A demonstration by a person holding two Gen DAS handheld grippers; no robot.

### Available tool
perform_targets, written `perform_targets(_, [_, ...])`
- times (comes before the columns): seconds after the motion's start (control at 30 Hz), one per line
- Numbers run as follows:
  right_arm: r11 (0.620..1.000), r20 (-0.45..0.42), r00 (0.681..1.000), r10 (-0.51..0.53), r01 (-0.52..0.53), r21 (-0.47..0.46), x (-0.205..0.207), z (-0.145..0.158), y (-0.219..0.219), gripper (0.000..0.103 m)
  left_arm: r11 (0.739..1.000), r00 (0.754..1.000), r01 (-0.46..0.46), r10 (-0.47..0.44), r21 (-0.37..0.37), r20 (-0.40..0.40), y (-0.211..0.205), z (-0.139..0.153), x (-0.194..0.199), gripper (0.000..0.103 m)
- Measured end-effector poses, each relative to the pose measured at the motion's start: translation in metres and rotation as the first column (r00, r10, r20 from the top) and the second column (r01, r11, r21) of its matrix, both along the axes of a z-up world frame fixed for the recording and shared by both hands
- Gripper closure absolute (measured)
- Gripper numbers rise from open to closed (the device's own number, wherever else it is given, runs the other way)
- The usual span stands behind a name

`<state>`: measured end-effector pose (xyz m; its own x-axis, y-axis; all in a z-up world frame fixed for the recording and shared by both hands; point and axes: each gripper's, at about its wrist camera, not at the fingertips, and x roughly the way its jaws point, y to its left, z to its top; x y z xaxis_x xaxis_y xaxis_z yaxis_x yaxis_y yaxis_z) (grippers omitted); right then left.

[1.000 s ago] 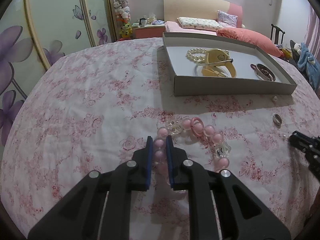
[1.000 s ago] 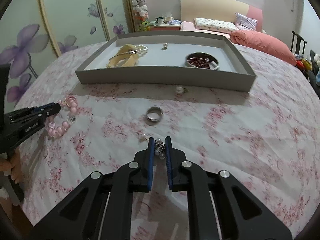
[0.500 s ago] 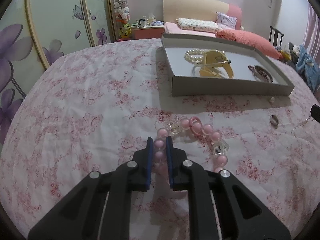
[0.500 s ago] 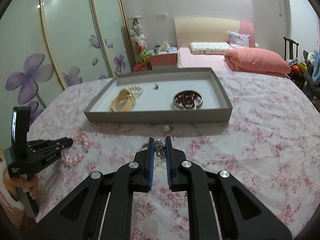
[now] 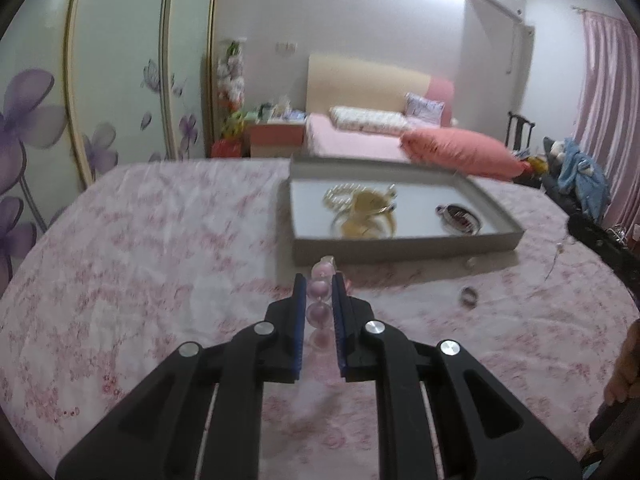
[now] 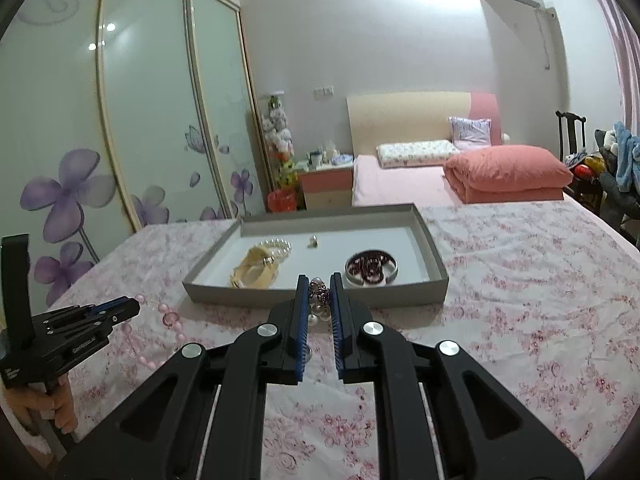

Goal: Organize jewelry
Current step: 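Lift and carry the pink bracelet and silver earring over the grey tray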

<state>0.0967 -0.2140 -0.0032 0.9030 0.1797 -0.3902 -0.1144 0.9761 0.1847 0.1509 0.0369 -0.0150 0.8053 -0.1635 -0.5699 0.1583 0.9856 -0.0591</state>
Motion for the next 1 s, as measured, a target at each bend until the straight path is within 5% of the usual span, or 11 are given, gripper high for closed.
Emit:
perform_targets(0.5, [0.999,0.13,0.991,-0.032,0.036,-0.031,-0.014,0.007,0.003,0.091,1.0,0.99,0.0,0.002,-0.014,0.142,-0.026,0.025,-0.027,0.09])
perform_targets(1.0, [0.99,0.292,0.953,-0.078,0.107,-0.086,-0.026,0.02,0.008,0.091,0.995,0.948,-0.092,0.074,0.042,0.309,-0.047,0.049,-0.05,0.09])
